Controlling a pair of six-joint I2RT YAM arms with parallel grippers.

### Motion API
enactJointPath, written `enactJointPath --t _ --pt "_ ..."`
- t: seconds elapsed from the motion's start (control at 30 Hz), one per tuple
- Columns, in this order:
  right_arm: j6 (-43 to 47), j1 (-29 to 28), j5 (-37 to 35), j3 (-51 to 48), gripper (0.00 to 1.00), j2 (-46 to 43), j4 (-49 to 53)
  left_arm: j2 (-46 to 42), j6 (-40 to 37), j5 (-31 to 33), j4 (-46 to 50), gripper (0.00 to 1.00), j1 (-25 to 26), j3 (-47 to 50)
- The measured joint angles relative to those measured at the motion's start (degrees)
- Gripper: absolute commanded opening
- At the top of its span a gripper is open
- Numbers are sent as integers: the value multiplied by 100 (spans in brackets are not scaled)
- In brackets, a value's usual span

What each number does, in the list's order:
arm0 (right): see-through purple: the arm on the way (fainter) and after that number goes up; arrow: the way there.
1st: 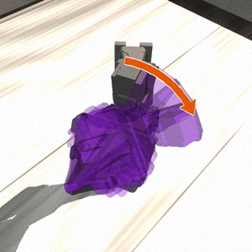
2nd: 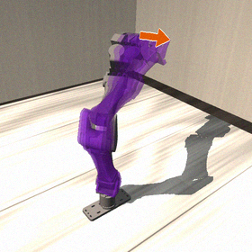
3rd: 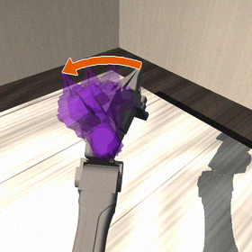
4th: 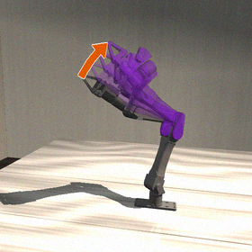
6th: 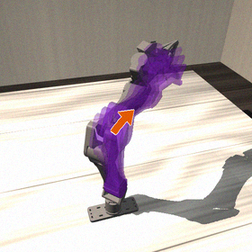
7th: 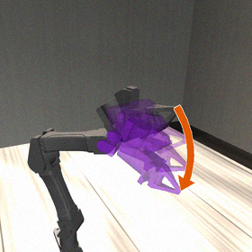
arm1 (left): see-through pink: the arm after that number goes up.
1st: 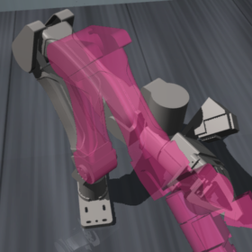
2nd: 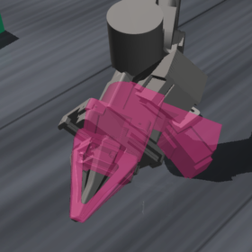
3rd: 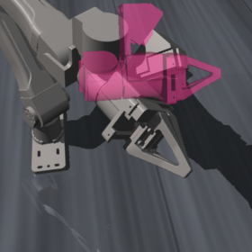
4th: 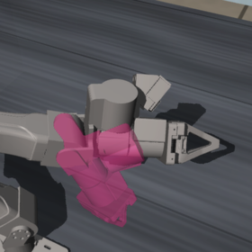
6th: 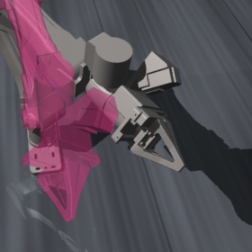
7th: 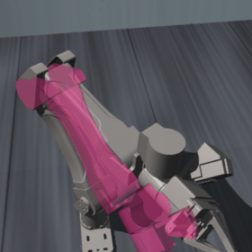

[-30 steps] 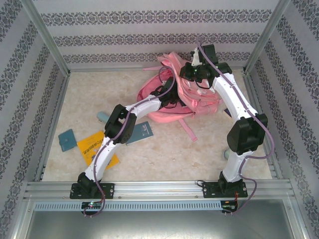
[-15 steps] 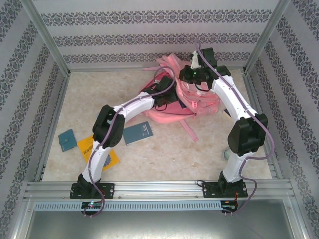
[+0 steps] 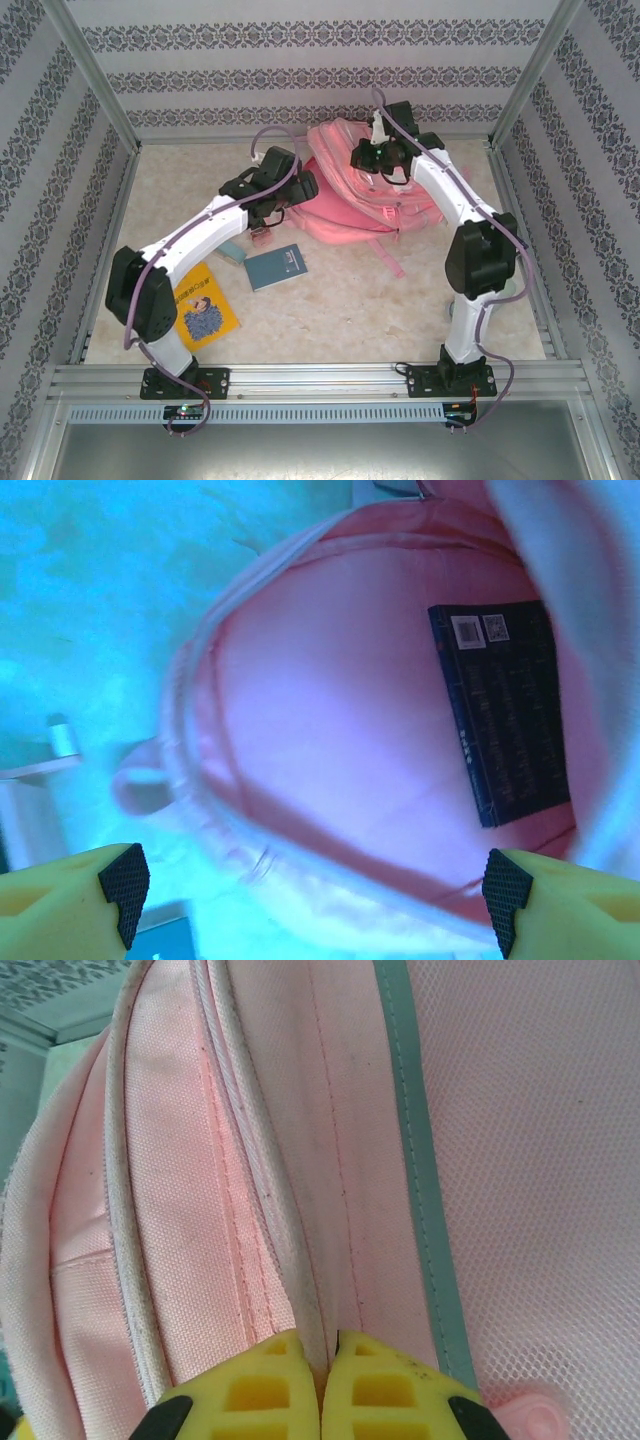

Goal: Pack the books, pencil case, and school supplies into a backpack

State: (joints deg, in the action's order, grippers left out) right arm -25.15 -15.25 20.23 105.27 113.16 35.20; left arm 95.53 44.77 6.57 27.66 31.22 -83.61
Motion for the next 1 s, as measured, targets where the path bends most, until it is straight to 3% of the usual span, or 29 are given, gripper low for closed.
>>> enactJointPath --t 0.07,0.23,0.43,0.6,0.73,0.83,0.9,1.0 --pt "17 4 -85 160 45 192 -9 -236 -59 7 20 88 0 90" --pt "2 39 -348 142 59 197 -81 -721 -166 -72 24 88 0 363" --pt "-63 326 -710 -1062 70 -684 -271 -1202 -264 -236 20 88 0 901" --pt "-188 1054 -1086 -2144 72 -1537 -310 -1552 -278 -378 20 88 0 1342" --pt "-363 1834 -1226 -2750 58 -1746 -389 -1624 -278 -450 22 88 0 1419" --pt "-457 2299 -1255 -2962 39 -1655 -376 -1624 -278 -485 20 88 0 1421" --pt "-514 2503 -1246 -2957 26 -1486 -389 -1624 -278 -496 22 88 0 1423" --pt "-627 2695 -1226 -2879 17 -1108 -389 -1624 -275 -505 20 88 0 1434"
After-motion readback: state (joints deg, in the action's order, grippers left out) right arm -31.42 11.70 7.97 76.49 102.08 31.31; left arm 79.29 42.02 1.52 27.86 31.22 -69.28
